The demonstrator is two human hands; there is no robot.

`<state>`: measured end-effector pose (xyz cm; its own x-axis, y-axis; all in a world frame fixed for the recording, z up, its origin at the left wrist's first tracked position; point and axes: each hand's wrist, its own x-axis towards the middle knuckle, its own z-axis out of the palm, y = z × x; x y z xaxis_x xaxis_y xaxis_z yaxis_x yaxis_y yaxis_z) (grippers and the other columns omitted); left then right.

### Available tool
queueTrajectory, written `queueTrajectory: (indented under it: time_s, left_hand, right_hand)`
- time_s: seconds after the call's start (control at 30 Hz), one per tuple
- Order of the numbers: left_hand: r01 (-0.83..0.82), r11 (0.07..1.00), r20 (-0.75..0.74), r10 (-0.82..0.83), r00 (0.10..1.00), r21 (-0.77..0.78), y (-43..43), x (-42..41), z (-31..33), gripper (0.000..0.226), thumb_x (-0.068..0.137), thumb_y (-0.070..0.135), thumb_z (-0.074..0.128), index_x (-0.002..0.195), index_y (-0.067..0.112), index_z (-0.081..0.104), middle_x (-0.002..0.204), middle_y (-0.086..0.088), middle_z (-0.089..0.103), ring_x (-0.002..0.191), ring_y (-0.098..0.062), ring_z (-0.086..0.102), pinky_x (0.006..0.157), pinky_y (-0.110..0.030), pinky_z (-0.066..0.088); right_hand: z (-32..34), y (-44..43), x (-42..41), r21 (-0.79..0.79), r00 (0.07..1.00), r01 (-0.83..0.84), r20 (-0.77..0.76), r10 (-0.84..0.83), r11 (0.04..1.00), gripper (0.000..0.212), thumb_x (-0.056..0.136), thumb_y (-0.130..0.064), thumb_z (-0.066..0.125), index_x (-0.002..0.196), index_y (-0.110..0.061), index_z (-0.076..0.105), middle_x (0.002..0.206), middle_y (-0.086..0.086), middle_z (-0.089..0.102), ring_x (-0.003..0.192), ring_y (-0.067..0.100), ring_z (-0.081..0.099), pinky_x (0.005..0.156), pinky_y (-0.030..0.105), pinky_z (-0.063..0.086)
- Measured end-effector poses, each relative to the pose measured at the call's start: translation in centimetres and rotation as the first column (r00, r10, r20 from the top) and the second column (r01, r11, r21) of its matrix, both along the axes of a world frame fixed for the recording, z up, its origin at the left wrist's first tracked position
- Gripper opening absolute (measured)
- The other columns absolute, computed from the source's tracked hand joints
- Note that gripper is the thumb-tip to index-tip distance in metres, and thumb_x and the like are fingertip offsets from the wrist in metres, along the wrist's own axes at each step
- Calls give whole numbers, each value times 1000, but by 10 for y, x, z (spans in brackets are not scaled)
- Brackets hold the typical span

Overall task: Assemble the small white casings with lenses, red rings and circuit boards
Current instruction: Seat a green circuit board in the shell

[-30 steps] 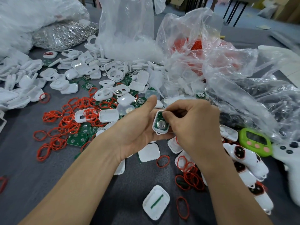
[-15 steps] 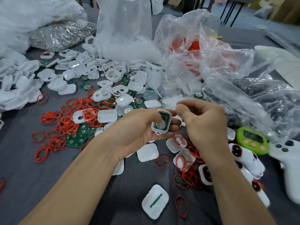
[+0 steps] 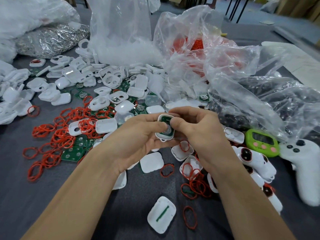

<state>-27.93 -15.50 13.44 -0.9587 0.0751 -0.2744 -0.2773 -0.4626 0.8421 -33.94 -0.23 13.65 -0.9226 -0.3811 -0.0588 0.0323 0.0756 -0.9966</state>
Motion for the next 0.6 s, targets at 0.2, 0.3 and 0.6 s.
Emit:
queueTrajectory:
  time_s: [0.2, 0.3, 0.6]
  left_hand:
    - [5, 998, -38, -7, 999, -63, 1, 3, -1, 39, 94, -20, 45, 120, -4, 68, 114, -23, 72, 105, -29, 72, 88, -37, 61]
    - [-4, 997, -39, 1, 999, -77, 1, 2, -1, 39, 93, -21, 45, 119, -4, 68, 113, -22, 72, 104, -28, 71, 85, -35, 62]
    - [-6, 998, -76, 1, 997, -68, 3, 3, -2, 38, 94, -21, 48, 121, -2, 67, 112, -18, 71, 104, -23, 71, 84, -30, 60]
  right_hand:
    - [-7, -5, 3, 57, 999, 17, -33, -15, 998, 13, 87, -11, 74, 93, -22, 80, 83, 0, 80, 68, 11, 73, 53, 18, 51]
    - [-8, -6, 4, 84, 997, 33, -78, -27, 996, 15, 79, -22, 73, 92, -23, 79, 83, -3, 80, 74, 12, 75, 61, 24, 57]
    - [-5, -6, 7, 147, 981, 76, -190, -47, 986, 20, 75, -32, 69, 91, -26, 79, 77, -13, 77, 73, 6, 74, 65, 21, 57]
